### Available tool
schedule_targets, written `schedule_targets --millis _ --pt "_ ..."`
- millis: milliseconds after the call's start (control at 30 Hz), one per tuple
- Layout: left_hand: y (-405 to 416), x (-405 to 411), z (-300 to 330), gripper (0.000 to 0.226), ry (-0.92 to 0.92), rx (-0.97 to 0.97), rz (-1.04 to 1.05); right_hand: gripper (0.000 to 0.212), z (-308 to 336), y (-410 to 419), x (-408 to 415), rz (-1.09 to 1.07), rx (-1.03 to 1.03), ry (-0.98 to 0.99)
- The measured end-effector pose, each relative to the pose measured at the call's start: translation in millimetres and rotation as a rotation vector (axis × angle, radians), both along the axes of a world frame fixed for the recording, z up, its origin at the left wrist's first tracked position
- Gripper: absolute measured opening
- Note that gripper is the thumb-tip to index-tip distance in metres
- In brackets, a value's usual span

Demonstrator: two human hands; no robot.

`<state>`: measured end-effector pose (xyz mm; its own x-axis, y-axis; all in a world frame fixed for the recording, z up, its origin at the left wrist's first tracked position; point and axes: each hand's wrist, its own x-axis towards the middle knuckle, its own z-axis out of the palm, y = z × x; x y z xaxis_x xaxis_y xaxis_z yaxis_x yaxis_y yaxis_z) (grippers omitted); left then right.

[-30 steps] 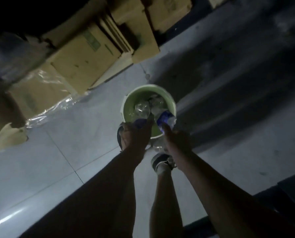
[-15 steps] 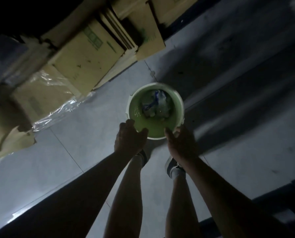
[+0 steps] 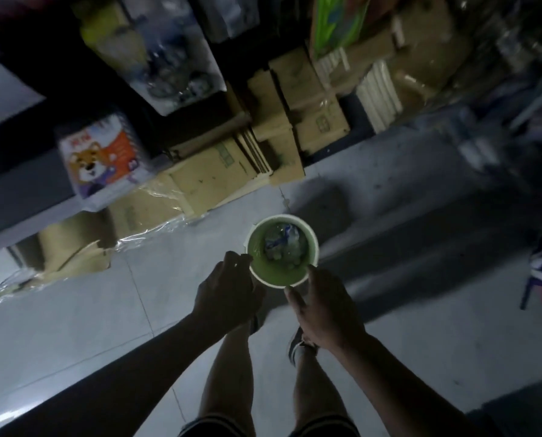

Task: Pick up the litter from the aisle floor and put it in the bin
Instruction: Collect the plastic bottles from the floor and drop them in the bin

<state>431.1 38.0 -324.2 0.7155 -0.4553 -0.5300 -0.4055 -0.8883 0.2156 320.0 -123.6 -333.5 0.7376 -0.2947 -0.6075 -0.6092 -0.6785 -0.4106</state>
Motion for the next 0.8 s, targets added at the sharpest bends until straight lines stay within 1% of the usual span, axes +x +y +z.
schedule_targets --millis 100,200,267,367,533,633,800 --pt "2 -9 52 0.060 -0.034 -0.004 0.076 0.069 46 -15 0 0.062 -0.018 -0.034" --pt "15 -24 103 0.058 -0.023 -0.020 0.184 0.066 91 -23 -5 0.082 -0.025 -0.053" --pt "29 -39 136 0.059 -0.037 -0.034 0.231 0.063 118 -21 -11 0.090 -0.033 -0.067" --pt "54 -62 180 0.059 -0.043 -0.034 0.329 0.064 156 -10 -23 0.135 -0.011 -0.110" --pt "105 -107 231 0.056 -0.083 -0.054 0.503 0.065 203 34 -36 0.253 0.007 -0.161" --pt "142 -142 253 0.055 -0.099 -0.056 0.629 0.068 224 72 -42 0.382 0.014 -0.123" --pt "206 -211 283 0.054 -0.173 -0.071 0.859 0.064 257 142 -56 0.650 0.032 -0.118"
